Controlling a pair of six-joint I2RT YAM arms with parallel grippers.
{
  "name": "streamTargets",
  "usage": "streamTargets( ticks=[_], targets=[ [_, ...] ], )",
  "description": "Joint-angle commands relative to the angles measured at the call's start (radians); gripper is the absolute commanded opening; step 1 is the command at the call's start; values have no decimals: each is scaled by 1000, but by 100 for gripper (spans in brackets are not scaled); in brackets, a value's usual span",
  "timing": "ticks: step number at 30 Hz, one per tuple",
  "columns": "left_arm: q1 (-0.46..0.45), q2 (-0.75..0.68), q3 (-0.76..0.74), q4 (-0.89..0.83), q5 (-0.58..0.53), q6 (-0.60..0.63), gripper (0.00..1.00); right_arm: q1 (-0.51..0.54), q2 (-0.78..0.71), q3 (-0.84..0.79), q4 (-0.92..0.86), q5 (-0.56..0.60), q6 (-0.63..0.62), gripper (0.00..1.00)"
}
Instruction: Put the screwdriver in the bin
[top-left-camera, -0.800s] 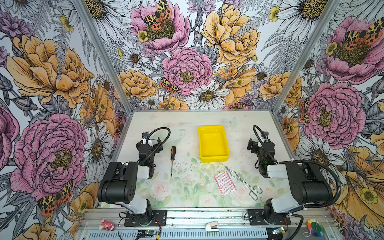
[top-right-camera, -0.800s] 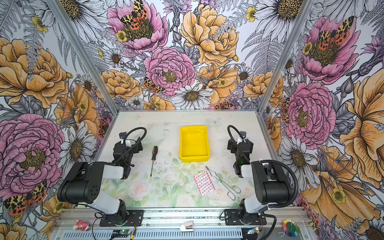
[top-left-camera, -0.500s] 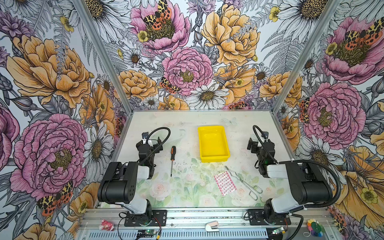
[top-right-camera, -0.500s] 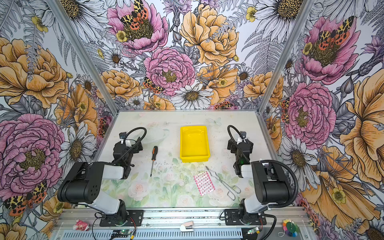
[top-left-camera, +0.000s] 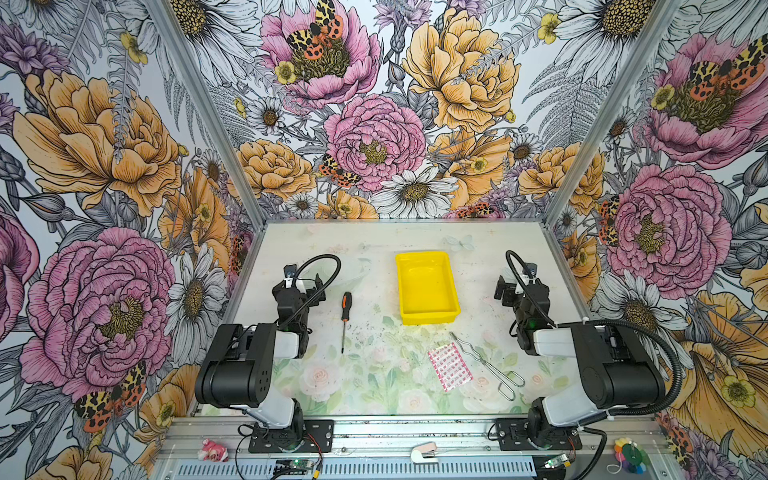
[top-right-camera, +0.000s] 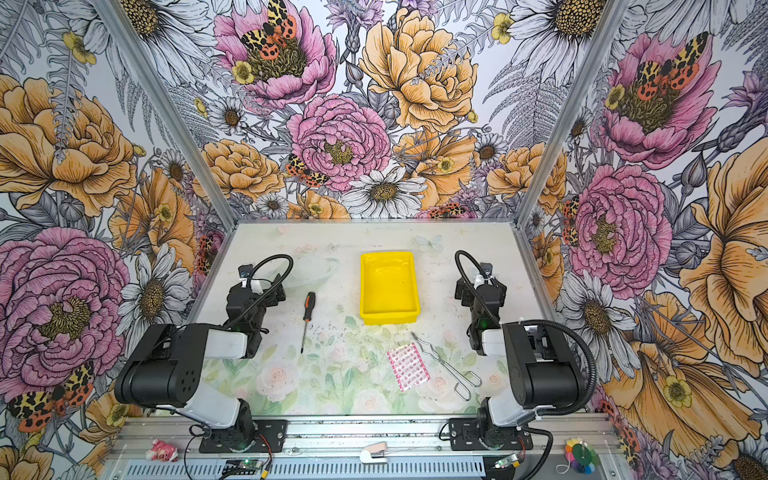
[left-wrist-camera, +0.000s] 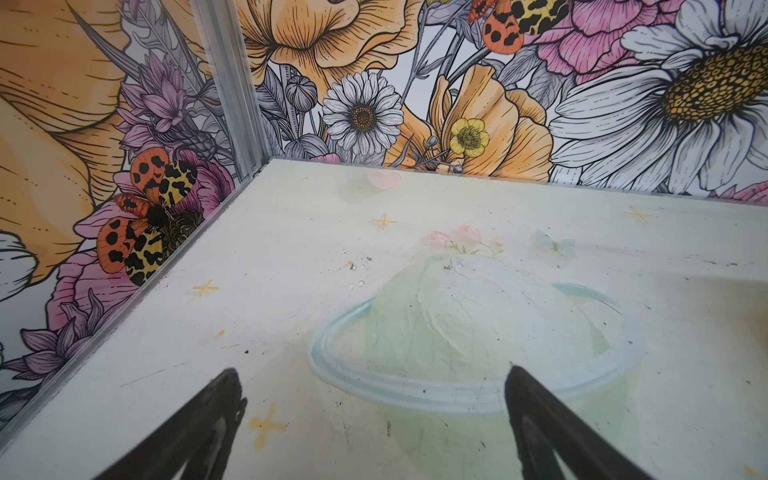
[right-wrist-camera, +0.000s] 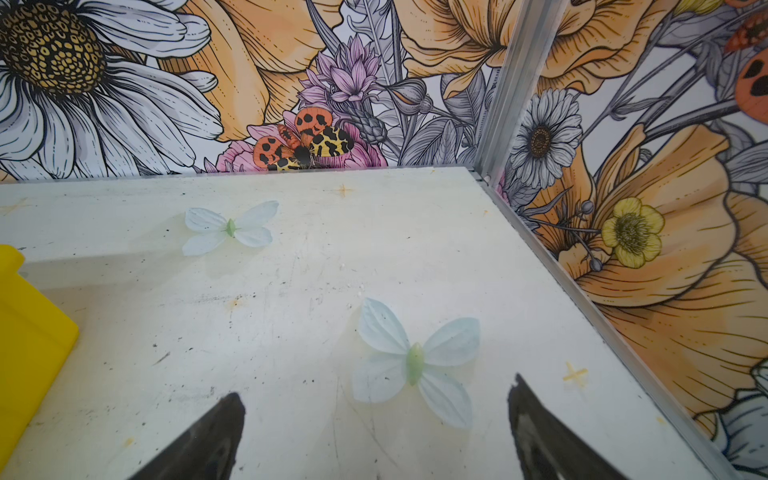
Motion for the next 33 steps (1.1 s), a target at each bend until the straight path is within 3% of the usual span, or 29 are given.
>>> streamTargets(
  ticks=[1, 27, 33],
  targets=[
    [6, -6, 12, 10, 24, 3, 99, -5, -1, 2, 31, -8, -3, 99],
    [2, -9, 5, 22, 16, 5, 99, -5, -4, 2, 35, -4, -4, 99],
    [-10, -77, 0, -25, -43, -4, 99, -5, -58, 33, -69, 27, 9, 99]
  ],
)
